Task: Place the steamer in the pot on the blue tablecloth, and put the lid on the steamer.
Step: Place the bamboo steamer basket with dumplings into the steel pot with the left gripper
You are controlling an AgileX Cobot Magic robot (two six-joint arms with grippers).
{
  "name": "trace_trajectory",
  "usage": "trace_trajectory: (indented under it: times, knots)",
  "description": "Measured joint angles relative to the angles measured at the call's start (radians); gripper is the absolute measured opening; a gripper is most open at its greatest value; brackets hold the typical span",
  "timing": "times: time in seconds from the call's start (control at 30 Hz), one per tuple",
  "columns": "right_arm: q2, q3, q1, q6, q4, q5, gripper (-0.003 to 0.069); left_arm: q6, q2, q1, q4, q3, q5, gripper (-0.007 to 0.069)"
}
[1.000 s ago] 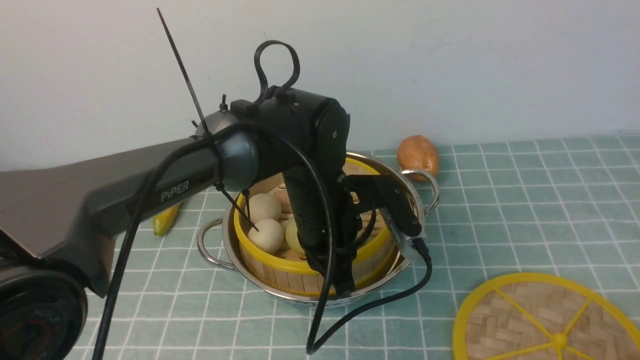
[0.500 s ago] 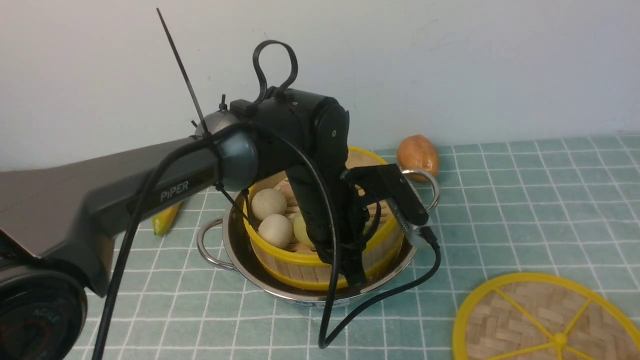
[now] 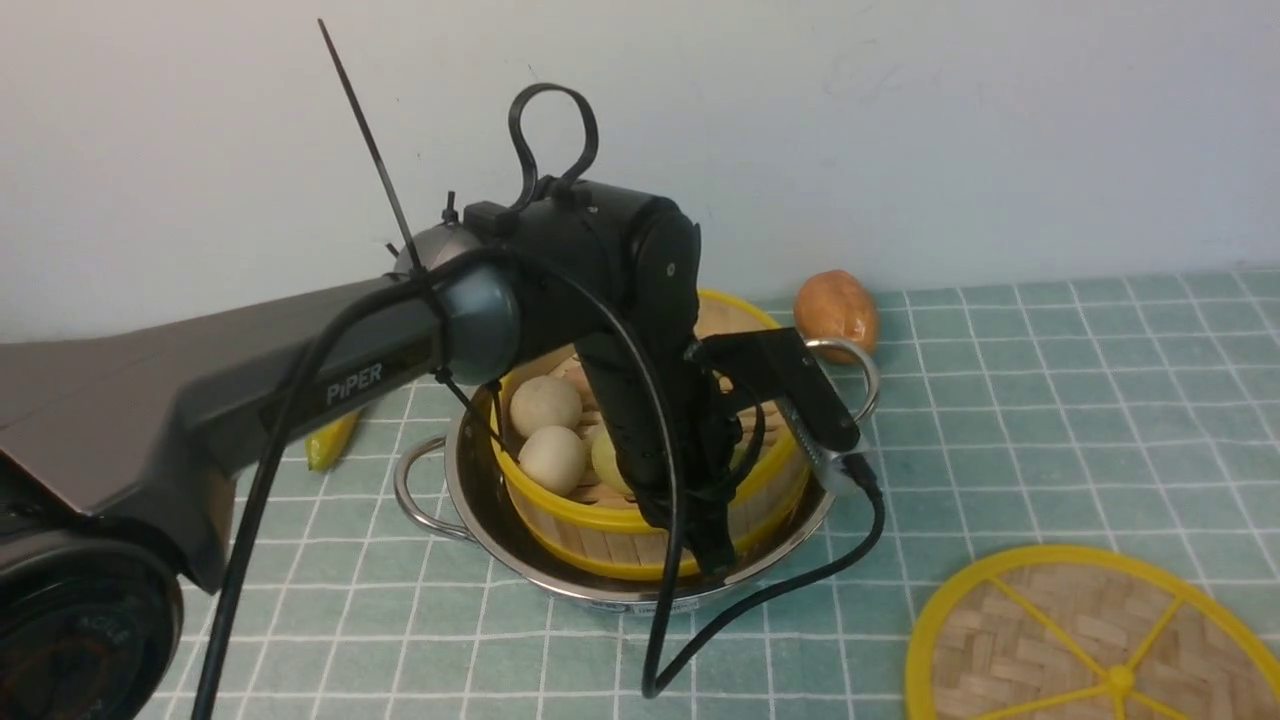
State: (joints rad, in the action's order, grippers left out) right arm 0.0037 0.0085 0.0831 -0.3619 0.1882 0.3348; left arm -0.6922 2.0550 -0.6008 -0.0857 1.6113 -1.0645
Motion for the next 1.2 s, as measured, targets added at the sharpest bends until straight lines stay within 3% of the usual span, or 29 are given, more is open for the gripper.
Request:
trace_trajectory:
  times: [0.27,0.57,0.63,0.83,1.0,1.07,1.1,1.2]
  knots:
    - [0.000,0.000,0.000,0.000,0.000,0.000,0.0243,0.020,0.028,0.000,-0.001,0.000,0.001,0.0067]
    - [0.000,0.000,0.000,0.000,0.000,0.000,0.0243,0.056,0.022,0.000,-0.004,0.011,-0.031,0.0372]
    - [0.000,0.000,0.000,0.000,0.000,0.000,0.0243,0.071,0.012,0.000,-0.003,0.022,-0.045,0.0416]
    - [0.000,0.000,0.000,0.000,0.000,0.000,0.0243,0.120,-0.048,0.000,-0.004,0.105,-0.139,0.0451]
    - [0.000,0.000,0.000,0.000,0.000,0.000,0.0243,0.222,-0.120,0.005,0.086,0.228,-0.144,0.0430]
    - [0.000,0.000,0.000,0.000,0.000,0.000,0.0243,0.316,-0.161,0.018,0.168,0.286,-0.145,0.0342]
    - [0.000,0.000,0.000,0.000,0.000,0.000,0.0243,0.316,-0.165,0.019,0.175,0.290,-0.145,0.0342]
    - [0.000,0.000,0.000,0.000,0.000,0.000,0.0243,0.409,-0.242,0.035,0.251,0.340,-0.147,0.0101]
